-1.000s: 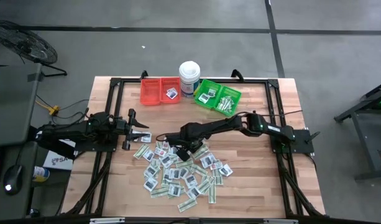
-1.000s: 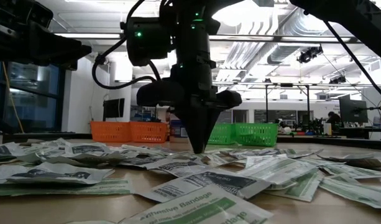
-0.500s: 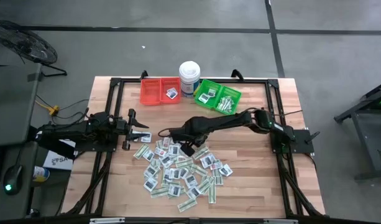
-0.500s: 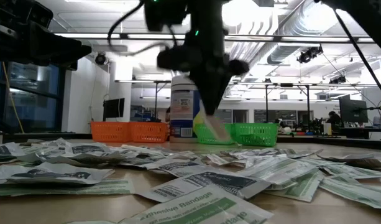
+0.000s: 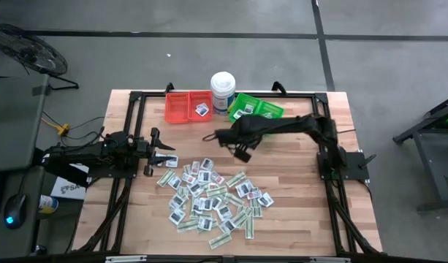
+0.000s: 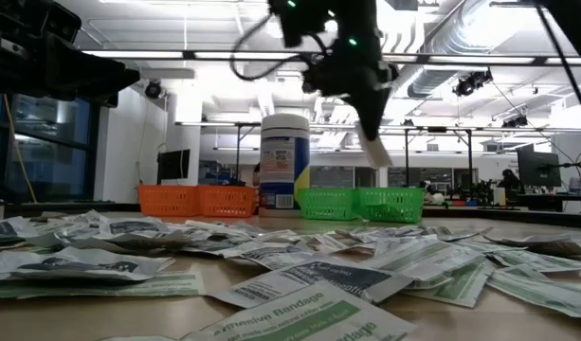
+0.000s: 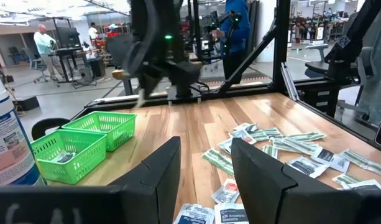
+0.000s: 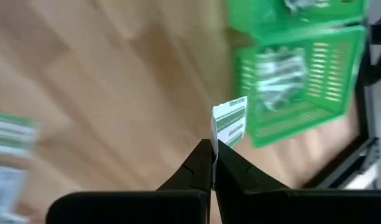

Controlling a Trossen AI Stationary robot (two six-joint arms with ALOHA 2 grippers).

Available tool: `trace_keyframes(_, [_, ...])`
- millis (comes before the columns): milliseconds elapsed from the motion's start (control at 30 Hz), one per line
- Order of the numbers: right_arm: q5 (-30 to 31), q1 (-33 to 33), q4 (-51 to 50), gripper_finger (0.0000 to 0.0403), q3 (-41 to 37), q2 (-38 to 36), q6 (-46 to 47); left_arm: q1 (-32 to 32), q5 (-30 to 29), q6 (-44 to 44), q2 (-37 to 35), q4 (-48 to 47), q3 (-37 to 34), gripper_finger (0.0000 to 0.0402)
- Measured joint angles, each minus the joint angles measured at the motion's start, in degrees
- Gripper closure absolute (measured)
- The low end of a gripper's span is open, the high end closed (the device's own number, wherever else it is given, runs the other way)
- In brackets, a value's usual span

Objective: Pick & Place First Aid Supplies
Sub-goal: Put the green bandage pack into the right green bin

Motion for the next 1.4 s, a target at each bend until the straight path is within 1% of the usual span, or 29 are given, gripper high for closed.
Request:
trace_keyframes(67, [0.8,-2.1,2.1,0.0403,-4.9,-3.2,-2.6,0.0,0.0,0.0,0.0,0.0,0.0,0.0261])
trace_keyframes(267, [4.7,-7.3,12.8,0.0403,-19.0,-13.1,-10.3,0.0,0.0,0.0,0.0,0.0,0.0,0.0261])
trace_keyframes(433, [8.6,-10.5,22.2,0.0403,-29.2,-19.4,-23.1,0.0,0.1,0.0,0.0,0.0,0.0,0.0261])
trace_keyframes(567, [7.8,-13.2,30.7,0.0403,-36.3,-22.8,-30.5,0.0,0.1,0.0,0.0,0.0,0.0,0.0261])
trace_keyframes(700, [6.5,-15.9,37.5,0.0403,-41.9,-24.0,-35.6,0.0,0.3,0.0,0.0,0.0,0.0,0.0261])
trace_keyframes(833, [4.6,-17.3,43.7,0.0403,-45.7,-24.6,-40.0,0.0,0.3,0.0,0.0,0.0,0.0,0.0261])
trace_keyframes(967, [1.8,-17.9,47.6,0.0403,-47.2,-25.3,-42.3,0.0,0.3,0.0,0.0,0.0,0.0,0.0261])
trace_keyframes(1200, [-2.2,-19.8,47.8,0.0400,-47.4,-26.3,-41.2,0.0,0.2,0.0,0.0,0.0,0.0,0.0261])
trace_keyframes(1300, [-4.1,-20.3,47.3,0.0384,-47.4,-26.3,-41.3,0.0,0.2,0.0,0.0,0.0,0.0,0.0261])
trace_keyframes(1400, [-4.3,-20.7,47.9,0.0352,-47.4,-26.3,-40.8,0.0,0.2,0.0,0.0,0.0,0.0,0.0261])
